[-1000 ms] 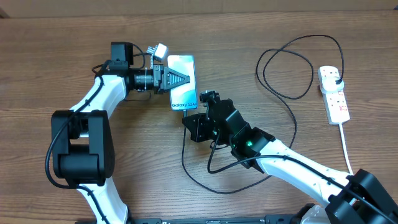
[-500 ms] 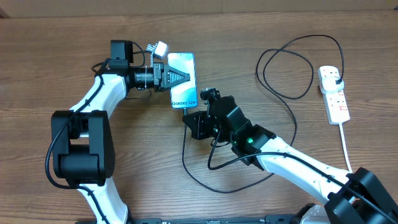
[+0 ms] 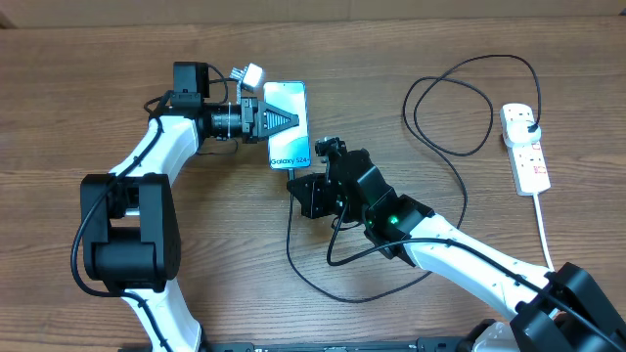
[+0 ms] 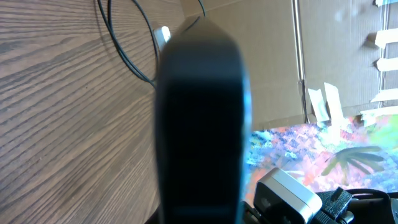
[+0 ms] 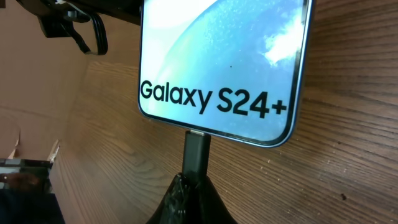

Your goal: Plug charger to phone and switch on socket

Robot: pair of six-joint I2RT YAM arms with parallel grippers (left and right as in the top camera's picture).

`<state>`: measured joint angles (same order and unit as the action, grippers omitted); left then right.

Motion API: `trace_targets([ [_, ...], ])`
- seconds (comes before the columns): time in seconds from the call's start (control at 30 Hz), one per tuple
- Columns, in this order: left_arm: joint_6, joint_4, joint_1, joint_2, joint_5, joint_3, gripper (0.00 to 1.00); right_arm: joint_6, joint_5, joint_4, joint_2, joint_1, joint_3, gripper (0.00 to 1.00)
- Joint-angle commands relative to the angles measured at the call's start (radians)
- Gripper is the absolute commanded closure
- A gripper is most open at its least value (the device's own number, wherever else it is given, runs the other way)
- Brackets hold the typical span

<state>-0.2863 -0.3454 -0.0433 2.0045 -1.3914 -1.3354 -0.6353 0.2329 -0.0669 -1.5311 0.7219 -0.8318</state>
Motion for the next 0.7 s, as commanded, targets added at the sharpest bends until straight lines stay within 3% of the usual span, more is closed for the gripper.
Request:
trace_targets([
  [0.0,0.02,-0.039,-0.064,-0.016,-0.069,0.048,0.96,0.02,-0.175,-0.125,0.025,-0.072,-0.154,0.96],
  [0.03,0.02,-0.039,-0.064,-0.016,-0.069,0.048,0.96,0.02,-0.174,-0.123,0.025,-0.072,-0.153,0.86],
  [0.07,0.02,-0.039,-0.064,-0.016,-0.069,0.048,0.96,0.02,-0.164,-0.121,0.025,-0.072,-0.153,0.65],
  [0.13,0.02,-0.038,-0.064,-0.016,-0.068,0.048,0.9,0.02,-0.12,-0.099,0.025,-0.072,-0.153,0.0],
  [0.37,0.02,-0.033,-0.062,-0.016,-0.064,0.048,0.75,0.02,-0.082,0.17,0.025,-0.072,-0.153,0.0],
  [0.67,0.02,-0.031,-0.062,-0.016,-0.064,0.048,0.76,0.016,-0.053,0.316,0.026,-0.072,-0.153,0.0],
])
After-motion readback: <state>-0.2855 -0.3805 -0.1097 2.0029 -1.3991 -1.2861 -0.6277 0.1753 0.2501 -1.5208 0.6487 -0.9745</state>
